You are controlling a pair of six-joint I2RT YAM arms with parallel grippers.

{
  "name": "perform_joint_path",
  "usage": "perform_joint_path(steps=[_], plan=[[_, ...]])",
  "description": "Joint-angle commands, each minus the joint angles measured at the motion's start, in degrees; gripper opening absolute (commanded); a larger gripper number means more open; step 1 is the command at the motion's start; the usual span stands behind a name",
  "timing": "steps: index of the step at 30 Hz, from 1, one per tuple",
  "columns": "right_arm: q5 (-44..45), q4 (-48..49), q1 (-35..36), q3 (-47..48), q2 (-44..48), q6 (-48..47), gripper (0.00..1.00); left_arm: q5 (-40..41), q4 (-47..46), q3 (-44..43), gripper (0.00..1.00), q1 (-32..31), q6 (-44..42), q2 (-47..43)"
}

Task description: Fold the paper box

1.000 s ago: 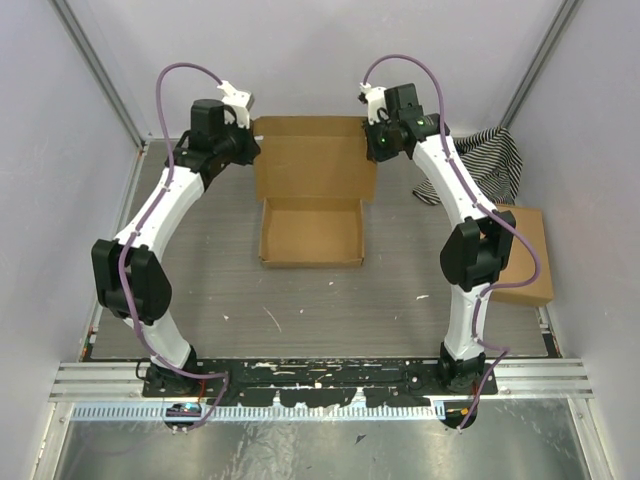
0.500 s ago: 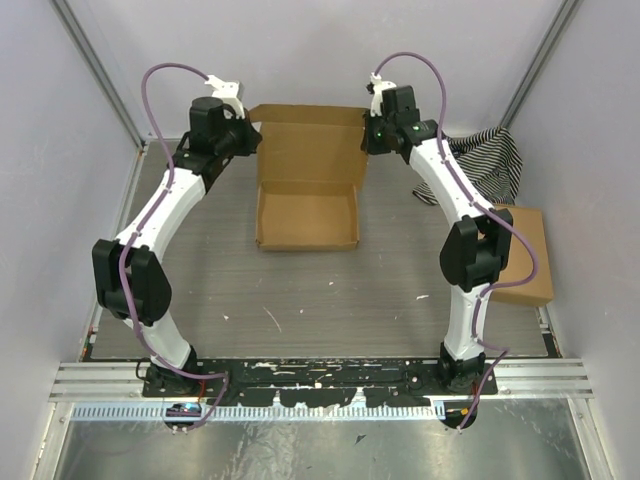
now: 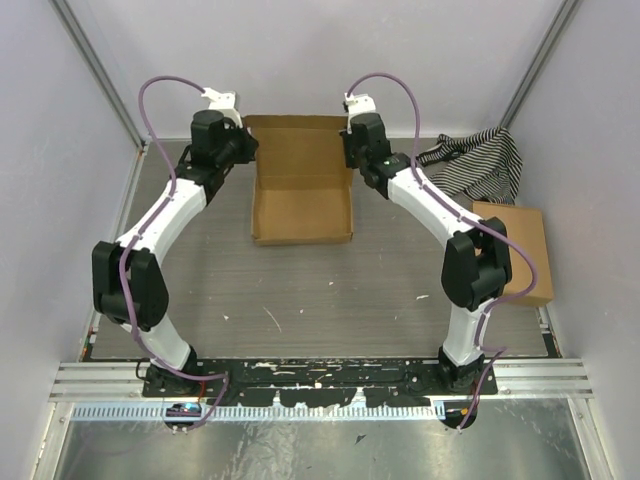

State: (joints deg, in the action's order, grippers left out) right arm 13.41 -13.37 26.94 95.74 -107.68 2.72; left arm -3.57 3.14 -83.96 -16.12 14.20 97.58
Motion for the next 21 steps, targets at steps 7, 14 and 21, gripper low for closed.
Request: perform_joint_path(steps=[7,14,21], plan=[[7.7,22.8,3.2,-10.1,7.4,-1.0,0.01,-2.3,-7.2,10.4,0.00,-1.1,0.1,-7.5],[9.5,24.7,3.4,-16.9,11.0,2.7,0.01,-3.1,-7.5,15.6,0.00,-1.2,1.4,-10.8],[9.6,21.6,4.2,-22.8,14.6,6.4,0.01,-2.5,-7.8,19.7,0.00,-2.5,2.1,-13.9]])
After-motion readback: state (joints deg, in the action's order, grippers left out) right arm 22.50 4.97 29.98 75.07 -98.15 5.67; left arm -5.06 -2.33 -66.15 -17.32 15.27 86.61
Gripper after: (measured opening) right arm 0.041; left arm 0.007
